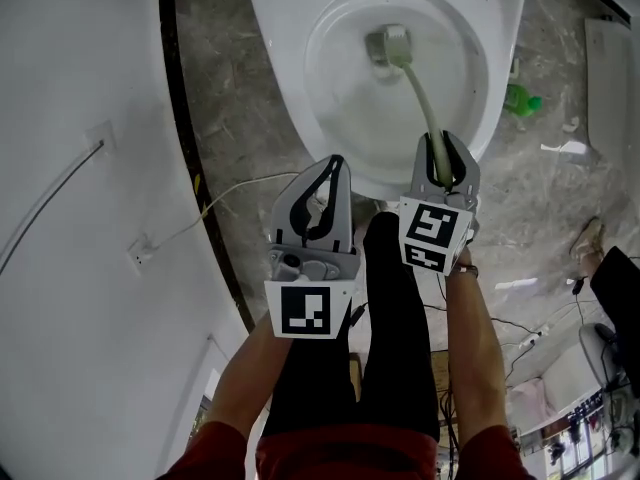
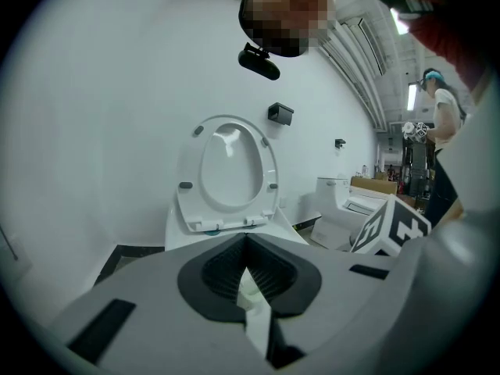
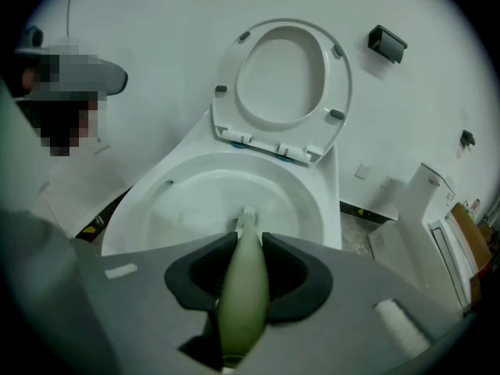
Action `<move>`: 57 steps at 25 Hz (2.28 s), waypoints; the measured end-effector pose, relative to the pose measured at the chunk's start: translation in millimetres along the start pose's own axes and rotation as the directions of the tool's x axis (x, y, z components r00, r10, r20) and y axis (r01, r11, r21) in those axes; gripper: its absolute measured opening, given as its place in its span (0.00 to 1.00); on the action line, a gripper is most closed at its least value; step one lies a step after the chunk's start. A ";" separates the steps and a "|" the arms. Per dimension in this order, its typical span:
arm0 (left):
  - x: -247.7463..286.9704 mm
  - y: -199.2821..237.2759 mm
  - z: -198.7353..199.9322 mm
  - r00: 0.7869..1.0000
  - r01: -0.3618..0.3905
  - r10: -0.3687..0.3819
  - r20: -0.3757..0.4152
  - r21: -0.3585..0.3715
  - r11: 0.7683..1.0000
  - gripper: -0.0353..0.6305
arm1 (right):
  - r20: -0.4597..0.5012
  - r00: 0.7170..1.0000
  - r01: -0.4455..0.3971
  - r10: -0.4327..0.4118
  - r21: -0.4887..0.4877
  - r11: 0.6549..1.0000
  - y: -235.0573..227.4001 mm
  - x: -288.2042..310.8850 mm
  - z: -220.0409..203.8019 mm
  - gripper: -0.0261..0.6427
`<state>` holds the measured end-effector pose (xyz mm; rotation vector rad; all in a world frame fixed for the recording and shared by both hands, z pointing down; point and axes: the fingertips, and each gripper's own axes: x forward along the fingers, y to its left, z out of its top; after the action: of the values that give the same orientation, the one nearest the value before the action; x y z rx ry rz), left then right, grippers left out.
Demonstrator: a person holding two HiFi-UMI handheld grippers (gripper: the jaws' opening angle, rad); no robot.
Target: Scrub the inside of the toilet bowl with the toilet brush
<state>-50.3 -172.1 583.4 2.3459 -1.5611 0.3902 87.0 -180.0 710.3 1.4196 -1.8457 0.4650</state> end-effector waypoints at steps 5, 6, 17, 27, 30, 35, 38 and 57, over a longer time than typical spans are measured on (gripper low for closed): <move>-0.8 5.6 0.3 1.000 -0.013 0.012 -0.004 -0.022 1.000 0.06 | 0.009 0.998 -0.063 0.063 -0.019 0.998 25.5 11.1 27.6 0.20; -1.8 6.8 0.4 1.000 -0.013 0.013 -0.005 -0.021 1.000 0.06 | 0.025 0.997 -0.077 0.078 -0.042 0.996 33.2 5.5 33.7 0.20; -5.3 17.9 5.4 1.000 -0.027 0.027 -0.002 0.002 1.000 0.06 | 0.048 0.994 -0.095 0.094 0.010 0.995 31.4 1.2 38.3 0.21; -3.3 -1.8 5.0 1.000 0.007 -0.007 -0.004 0.000 1.000 0.06 | 0.010 1.000 0.025 -0.028 0.229 0.973 -48.1 -31.4 40.9 0.21; -2.5 -3.3 6.1 1.000 0.008 -0.008 -0.006 -0.006 1.000 0.06 | 0.011 1.000 0.025 -0.028 0.217 0.976 -41.1 -26.8 41.8 0.21; -6.8 -1.4 6.4 1.000 0.013 -0.013 -0.008 0.018 1.000 0.06 | -0.019 0.999 -0.024 0.026 0.121 0.992 -7.9 12.6 44.2 0.21; -10.3 2.9 9.0 1.000 -0.003 0.003 0.003 0.015 1.000 0.06 | 0.013 0.999 -0.039 0.038 0.083 0.996 -1.8 6.4 57.5 0.21; -128.2 -4.8 261.5 0.996 -0.061 0.062 0.063 -0.008 0.998 0.06 | 0.273 0.962 -0.075 0.022 0.184 0.980 -48.7 -300.9 228.8 0.21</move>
<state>-78.0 -163.6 293.6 2.3318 -1.6644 0.3279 86.8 -150.8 330.3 1.6372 -2.1038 0.5069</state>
